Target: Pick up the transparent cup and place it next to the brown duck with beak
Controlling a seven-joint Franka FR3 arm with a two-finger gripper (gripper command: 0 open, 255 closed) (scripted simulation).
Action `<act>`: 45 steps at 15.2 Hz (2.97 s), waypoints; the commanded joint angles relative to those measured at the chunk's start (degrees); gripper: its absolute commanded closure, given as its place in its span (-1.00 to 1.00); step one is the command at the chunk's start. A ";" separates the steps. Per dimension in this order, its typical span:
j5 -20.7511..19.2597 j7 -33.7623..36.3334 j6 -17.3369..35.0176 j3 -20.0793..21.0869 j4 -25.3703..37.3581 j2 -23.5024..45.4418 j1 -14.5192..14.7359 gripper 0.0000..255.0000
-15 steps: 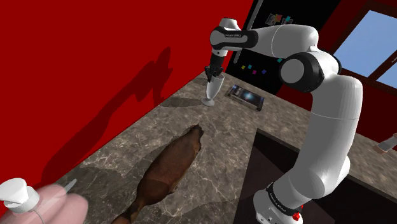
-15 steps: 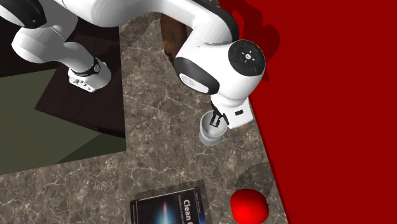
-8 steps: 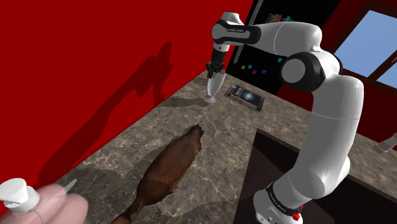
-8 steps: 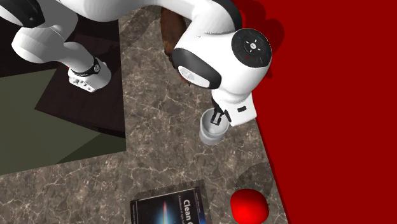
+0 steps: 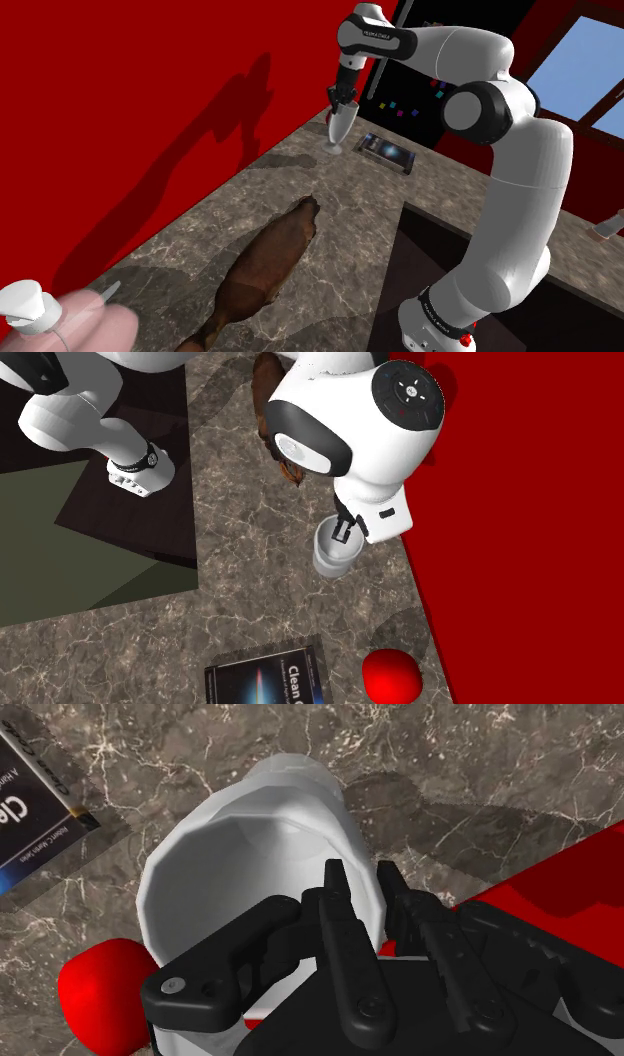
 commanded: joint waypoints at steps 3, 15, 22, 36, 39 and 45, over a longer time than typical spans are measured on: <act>0.01 0.07 -3.40 0.00 3.86 0.43 -0.06 1.00; 0.26 0.09 -15.18 0.02 19.53 4.31 -0.61 1.00; -0.05 0.62 -16.88 -0.03 15.99 -0.93 0.16 1.00; -2.20 6.65 -11.75 2.24 -24.60 -36.44 4.60 1.00; -2.13 8.16 -12.98 3.16 -29.37 -42.43 5.18 1.00; -1.32 11.31 -16.95 5.28 -36.55 -53.59 6.25 1.00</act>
